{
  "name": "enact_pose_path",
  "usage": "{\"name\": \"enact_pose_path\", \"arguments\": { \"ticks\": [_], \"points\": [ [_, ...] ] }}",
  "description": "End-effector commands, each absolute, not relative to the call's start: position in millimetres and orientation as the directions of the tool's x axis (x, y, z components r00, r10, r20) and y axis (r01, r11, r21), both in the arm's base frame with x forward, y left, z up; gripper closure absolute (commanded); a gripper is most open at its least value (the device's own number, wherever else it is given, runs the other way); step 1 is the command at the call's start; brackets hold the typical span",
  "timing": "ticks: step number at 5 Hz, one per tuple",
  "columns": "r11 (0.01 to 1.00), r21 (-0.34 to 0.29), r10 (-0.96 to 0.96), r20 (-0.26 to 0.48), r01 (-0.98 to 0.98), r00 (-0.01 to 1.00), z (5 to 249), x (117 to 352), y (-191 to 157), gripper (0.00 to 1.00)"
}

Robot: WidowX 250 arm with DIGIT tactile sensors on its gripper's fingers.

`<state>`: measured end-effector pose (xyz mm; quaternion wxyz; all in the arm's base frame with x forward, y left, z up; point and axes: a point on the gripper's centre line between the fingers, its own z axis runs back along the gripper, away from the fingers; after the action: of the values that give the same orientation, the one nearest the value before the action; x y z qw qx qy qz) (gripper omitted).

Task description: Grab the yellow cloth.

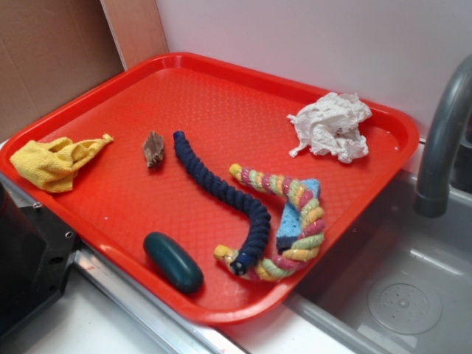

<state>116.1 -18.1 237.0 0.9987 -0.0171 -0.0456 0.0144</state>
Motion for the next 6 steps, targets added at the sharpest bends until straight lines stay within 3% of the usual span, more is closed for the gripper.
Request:
{"name": "enact_pose_path", "arguments": {
  "ticks": [1, 2, 3, 4, 5, 6],
  "points": [
    [0.999, -0.035, 0.030, 0.091, -0.027, 0.995, 237, 116, -18, 0.00],
    [0.974, -0.226, 0.049, 0.051, -0.037, 0.997, 187, 127, 32, 0.00],
    [0.922, -0.368, 0.164, 0.083, -0.122, 0.983, 164, 117, 39, 0.00],
    [0.759, -0.512, 0.413, -0.100, -0.403, 0.905, 138, 98, 43, 0.00],
    [0.790, -0.577, 0.276, 0.033, -0.207, 0.961, 146, 103, 27, 0.00],
    [0.790, -0.577, 0.276, 0.033, -0.207, 0.961, 146, 103, 27, 0.00]
  ]
}}
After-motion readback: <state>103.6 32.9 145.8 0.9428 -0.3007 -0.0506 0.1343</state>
